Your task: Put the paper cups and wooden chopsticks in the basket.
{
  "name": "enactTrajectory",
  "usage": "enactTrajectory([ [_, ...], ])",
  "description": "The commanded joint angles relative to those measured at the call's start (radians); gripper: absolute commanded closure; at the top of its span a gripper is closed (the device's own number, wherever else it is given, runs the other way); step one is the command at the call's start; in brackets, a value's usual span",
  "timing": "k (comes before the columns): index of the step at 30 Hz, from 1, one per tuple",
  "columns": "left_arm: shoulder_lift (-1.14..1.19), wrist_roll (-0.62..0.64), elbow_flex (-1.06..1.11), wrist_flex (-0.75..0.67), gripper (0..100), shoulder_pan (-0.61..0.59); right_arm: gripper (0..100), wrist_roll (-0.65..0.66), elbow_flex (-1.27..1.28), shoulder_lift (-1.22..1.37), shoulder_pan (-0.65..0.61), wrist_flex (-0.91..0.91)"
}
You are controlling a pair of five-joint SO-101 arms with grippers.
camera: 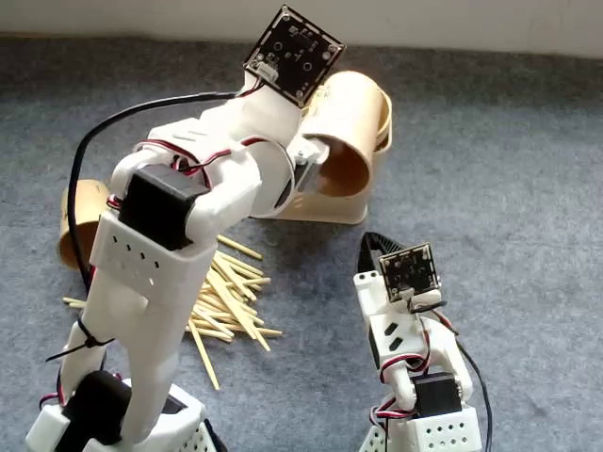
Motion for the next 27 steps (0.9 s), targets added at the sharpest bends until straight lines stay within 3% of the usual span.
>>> enactTrajectory([
  [1, -0.004, 0.009, -0.022, -0.028, 84, 0.004, 99.2, 0.012, 0.059, -0.012, 0.007, 0.001],
  [9, -0.002, 0.012, -0.013, -0.167, 84, 0.002, 99.2, 0.012, 0.061, -0.012, 0.005, 0.001],
  [13, -0.001, 0.092, -0.012, -0.272, 84, 0.001, 99.2, 0.012, 0.061, -0.012, 0.005, 0.001],
  [18, 0.062, 0.098, 0.008, -0.368, 84, 0.002, 99.2, 0.012, 0.061, -0.012, 0.005, 0.001],
  [24, 0.168, 0.101, 0.004, -0.397, 84, -0.068, 99.2, 0.014, 0.061, -0.012, 0.005, 0.001],
  [27, 0.173, 0.16, -0.01, -0.404, 84, -0.102, 99.2, 0.014, 0.061, -0.012, 0.004, -0.001],
])
